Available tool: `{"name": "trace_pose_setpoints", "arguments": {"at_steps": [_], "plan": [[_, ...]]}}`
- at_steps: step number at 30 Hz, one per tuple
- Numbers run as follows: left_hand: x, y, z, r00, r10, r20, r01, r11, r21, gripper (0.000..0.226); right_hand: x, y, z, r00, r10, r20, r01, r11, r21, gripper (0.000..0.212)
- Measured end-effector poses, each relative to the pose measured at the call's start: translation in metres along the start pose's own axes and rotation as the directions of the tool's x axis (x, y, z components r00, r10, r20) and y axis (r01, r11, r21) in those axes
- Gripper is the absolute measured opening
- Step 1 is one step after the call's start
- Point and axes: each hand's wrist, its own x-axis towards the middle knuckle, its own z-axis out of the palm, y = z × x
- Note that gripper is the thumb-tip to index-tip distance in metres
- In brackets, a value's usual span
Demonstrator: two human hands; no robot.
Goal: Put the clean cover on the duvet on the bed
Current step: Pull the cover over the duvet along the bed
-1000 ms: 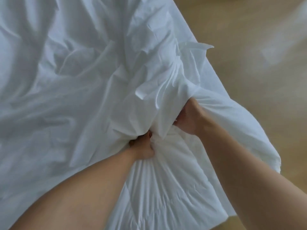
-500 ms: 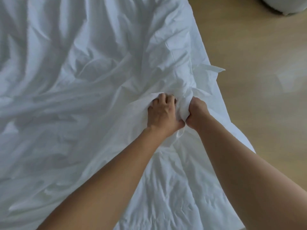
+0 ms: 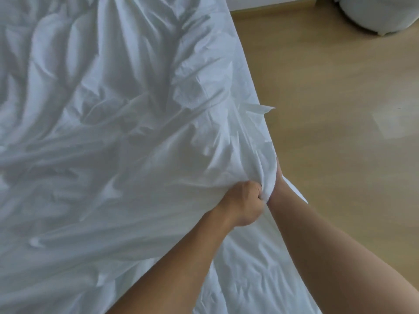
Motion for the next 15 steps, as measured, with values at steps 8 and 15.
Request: {"name": "trace_pose_setpoints", "arguments": {"at_steps": [8,15], "plan": [[0.01,0.019,-0.048,0.994,-0.093,0.064,0.076,0.971,0.225,0.016,0.045,-0.024,0.022,0.999,0.015,-0.053,-0.048,0.697,-0.716,0.034],[0.132,0.001,-0.135,0.617,-0.493,-0.614,0.658,0.751,0.058,0.102,0.023,0.012,-0.016,0.976,-0.213,-0.034,0.112,0.635,-0.765,0.058]]}}
